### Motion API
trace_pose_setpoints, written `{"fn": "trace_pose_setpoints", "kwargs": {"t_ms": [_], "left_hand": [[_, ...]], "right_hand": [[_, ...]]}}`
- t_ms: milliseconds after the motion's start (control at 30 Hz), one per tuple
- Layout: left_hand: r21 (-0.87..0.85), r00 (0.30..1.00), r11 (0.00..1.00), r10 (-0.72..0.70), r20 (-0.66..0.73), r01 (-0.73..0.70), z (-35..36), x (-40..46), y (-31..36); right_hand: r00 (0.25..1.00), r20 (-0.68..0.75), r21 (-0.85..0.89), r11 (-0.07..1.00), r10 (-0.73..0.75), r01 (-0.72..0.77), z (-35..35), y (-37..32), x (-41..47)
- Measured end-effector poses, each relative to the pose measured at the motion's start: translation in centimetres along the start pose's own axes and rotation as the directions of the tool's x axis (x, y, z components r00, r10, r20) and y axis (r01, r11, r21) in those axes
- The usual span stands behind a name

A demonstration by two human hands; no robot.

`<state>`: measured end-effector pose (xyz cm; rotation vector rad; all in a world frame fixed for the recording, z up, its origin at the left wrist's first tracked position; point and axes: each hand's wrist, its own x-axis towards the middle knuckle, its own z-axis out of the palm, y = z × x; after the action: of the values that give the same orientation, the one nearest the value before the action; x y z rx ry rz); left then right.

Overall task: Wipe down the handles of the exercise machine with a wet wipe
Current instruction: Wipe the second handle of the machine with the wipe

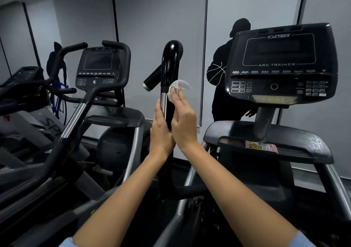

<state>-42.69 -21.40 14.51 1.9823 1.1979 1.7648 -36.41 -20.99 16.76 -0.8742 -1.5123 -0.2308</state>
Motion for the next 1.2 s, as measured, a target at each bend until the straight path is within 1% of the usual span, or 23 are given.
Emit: {"fn": "trace_pose_setpoints", "kwargs": {"t_ms": [100, 167, 200, 233, 300, 333, 367, 400, 433, 467, 500, 533, 667, 733, 767, 833, 867, 900, 933, 967, 1067, 1133, 1200], "left_hand": [[0.016, 1.000, 1.000, -0.005, -0.004, 0.005, 0.1, -0.1, -0.1], [0.015, 1.000, 1.000, 0.000, -0.020, 0.001, 0.2, 0.0, -0.3], [0.019, 1.000, 1.000, 0.002, -0.026, -0.002, 0.2, 0.1, -0.4], [0.020, 0.999, 1.000, 0.008, -0.032, -0.007, 0.2, 0.2, -0.5], [0.018, 0.999, 1.000, 0.020, -0.043, -0.020, 0.4, 0.2, -0.7], [0.020, 0.999, 1.000, 0.022, -0.046, -0.021, 0.4, 0.2, -0.7], [0.023, 0.999, 1.000, 0.022, -0.047, -0.020, 0.4, 0.2, -0.7], [0.023, 0.999, 1.000, 0.021, -0.047, -0.020, 0.4, 0.2, -0.6], [0.013, 0.999, 1.000, 0.019, -0.046, -0.019, 0.4, 0.2, -0.6], [-0.003, 0.999, 1.000, 0.014, -0.043, -0.014, 0.4, 0.1, -0.6], [-0.013, 0.999, 1.000, 0.009, -0.042, -0.009, 0.4, 0.1, -0.6], [-0.014, 0.999, 1.000, 0.003, -0.043, -0.004, 0.3, 0.1, -0.6], [0.007, 0.999, 1.000, -0.014, -0.049, 0.015, 0.4, 0.0, -0.6], [0.007, 0.999, 1.000, -0.006, -0.047, 0.006, 0.5, 0.0, -0.7], [0.007, 0.999, 1.000, 0.000, -0.043, 0.000, 0.5, 0.0, -0.8], [0.009, 0.999, 1.000, 0.001, -0.032, -0.001, 0.6, 0.1, -0.9], [0.006, 1.000, 1.000, -0.003, -0.030, 0.003, 0.6, 0.1, -0.9], [-0.001, 0.999, 1.000, -0.003, -0.032, 0.003, 0.6, 0.2, -0.9], [-0.005, 0.999, 1.000, -0.005, -0.036, 0.005, 0.6, 0.1, -0.9], [-0.004, 0.999, 1.000, 0.000, -0.043, 0.000, 0.6, 0.1, -0.9], [0.010, 0.999, 1.000, 0.007, -0.043, -0.007, 0.6, 0.2, -1.0], [0.011, 0.999, 1.000, 0.005, -0.046, -0.004, 0.6, 0.2, -1.1], [0.001, 0.999, 1.000, -0.005, -0.046, 0.005, 0.5, 0.2, -1.0]], "right_hand": [[0.981, -0.180, -0.064, 0.996, -0.067, 0.056, 0.3, -0.1, 1.4], [0.972, -0.210, -0.078, 0.993, -0.105, 0.090, 0.1, 0.0, 2.0], [0.972, -0.219, -0.035, 0.996, -0.086, 0.080, -0.2, -0.2, 2.1], [0.971, -0.239, 0.054, 0.998, -0.018, 0.032, -0.5, -0.6, 2.5], [0.934, -0.295, 0.300, 0.947, 0.202, -0.110, -1.2, -1.4, 4.4], [0.918, -0.312, 0.355, 0.926, 0.244, -0.126, -1.5, -1.8, 5.4], [0.925, -0.318, 0.336, 0.937, 0.208, -0.095, -1.7, -2.0, 6.1], [0.948, -0.299, 0.270, 0.962, 0.112, -0.028, -1.6, -2.1, 6.4], [0.966, -0.258, 0.160, 0.986, -0.008, 0.050, -1.5, -2.2, 6.3], [0.968, -0.221, 0.020, 0.992, -0.116, 0.123, -1.2, -2.2, 5.9], [0.959, -0.205, -0.095, 0.980, -0.193, 0.177, -0.9, -1.9, 5.6], [0.949, -0.209, -0.153, 0.966, -0.237, 0.207, -0.7, -1.6, 5.6], [0.931, -0.242, -0.190, 0.954, -0.275, 0.232, -1.2, -1.4, 8.5], [0.936, -0.219, -0.219, 0.949, -0.276, 0.229, -1.7, -1.2, 10.7], [0.951, -0.208, -0.205, 0.961, -0.227, 0.185, -2.0, -1.3, 11.9], [0.969, -0.245, -0.107, 0.994, -0.046, 0.020, -2.5, -1.1, 13.8], [0.959, -0.281, -0.039, 0.998, 0.039, -0.052, -2.6, -1.0, 14.1], [0.943, -0.319, 0.013, 0.996, 0.089, -0.090, -2.7, -0.8, 13.6], [0.932, -0.349, 0.034, 0.995, 0.098, -0.092, -2.5, -0.7, 12.4], [0.934, -0.349, 0.025, 0.997, 0.074, -0.070, -2.2, -0.6, 10.9], [0.960, -0.277, 0.006, 0.999, -0.037, 0.040, -1.4, -0.3, 7.1], [0.950, -0.301, -0.007, 0.997, -0.079, 0.080, -1.3, -0.2, 7.9], [0.946, -0.310, -0.037, 0.995, -0.097, 0.089, -1.4, -0.3, 9.7]]}}
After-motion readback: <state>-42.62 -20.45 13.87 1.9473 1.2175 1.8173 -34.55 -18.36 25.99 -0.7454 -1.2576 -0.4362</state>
